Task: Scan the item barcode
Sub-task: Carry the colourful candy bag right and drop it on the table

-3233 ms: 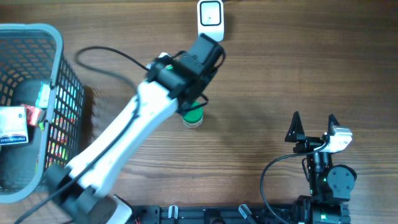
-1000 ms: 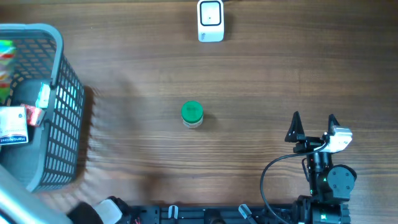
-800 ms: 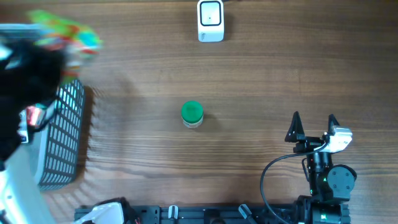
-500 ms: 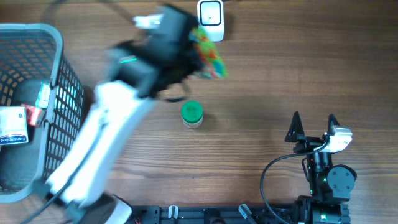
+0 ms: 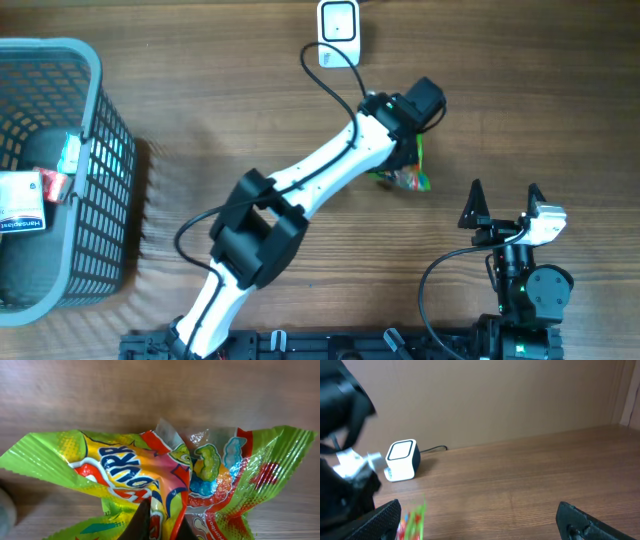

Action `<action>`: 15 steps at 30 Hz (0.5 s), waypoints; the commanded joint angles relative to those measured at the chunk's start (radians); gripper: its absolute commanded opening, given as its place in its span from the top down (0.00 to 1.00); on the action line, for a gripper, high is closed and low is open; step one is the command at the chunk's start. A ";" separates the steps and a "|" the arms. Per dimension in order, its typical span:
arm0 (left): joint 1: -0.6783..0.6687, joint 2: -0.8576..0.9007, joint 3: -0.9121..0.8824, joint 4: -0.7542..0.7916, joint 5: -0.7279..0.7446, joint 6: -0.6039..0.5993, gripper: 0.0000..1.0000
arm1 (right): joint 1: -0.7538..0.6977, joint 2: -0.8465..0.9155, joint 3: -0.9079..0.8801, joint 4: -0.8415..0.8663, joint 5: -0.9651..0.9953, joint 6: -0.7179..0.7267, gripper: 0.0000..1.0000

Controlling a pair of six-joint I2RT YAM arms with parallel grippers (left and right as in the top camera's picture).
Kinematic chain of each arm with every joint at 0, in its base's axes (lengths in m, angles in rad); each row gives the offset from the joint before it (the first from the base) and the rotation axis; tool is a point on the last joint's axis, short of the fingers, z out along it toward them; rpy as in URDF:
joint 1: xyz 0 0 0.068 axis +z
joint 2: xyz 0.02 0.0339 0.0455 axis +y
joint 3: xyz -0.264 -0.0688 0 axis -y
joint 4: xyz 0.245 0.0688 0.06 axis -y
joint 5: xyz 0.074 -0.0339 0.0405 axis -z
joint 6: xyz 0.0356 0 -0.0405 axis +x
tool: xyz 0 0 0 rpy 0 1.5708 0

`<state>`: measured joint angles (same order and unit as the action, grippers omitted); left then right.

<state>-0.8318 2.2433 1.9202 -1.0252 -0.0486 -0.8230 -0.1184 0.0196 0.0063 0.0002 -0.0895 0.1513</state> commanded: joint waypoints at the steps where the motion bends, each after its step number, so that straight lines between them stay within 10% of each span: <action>1: -0.032 -0.020 0.002 -0.006 0.006 -0.077 0.96 | 0.003 -0.002 -0.002 0.005 -0.013 -0.018 0.00; 4: -0.029 -0.037 0.006 -0.019 0.023 -0.161 0.53 | 0.003 -0.002 -0.002 0.005 -0.013 -0.018 0.00; 6: -0.016 -0.074 0.039 -0.049 0.016 -0.150 0.02 | 0.003 -0.002 -0.002 0.005 -0.013 -0.018 0.00; 15: 0.275 -0.433 0.344 -0.323 -0.277 -0.044 0.00 | 0.003 -0.002 -0.002 0.005 -0.013 -0.018 0.00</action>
<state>-0.6960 1.9865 2.1830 -1.2907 -0.1482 -0.9058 -0.1184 0.0196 0.0063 0.0002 -0.0895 0.1513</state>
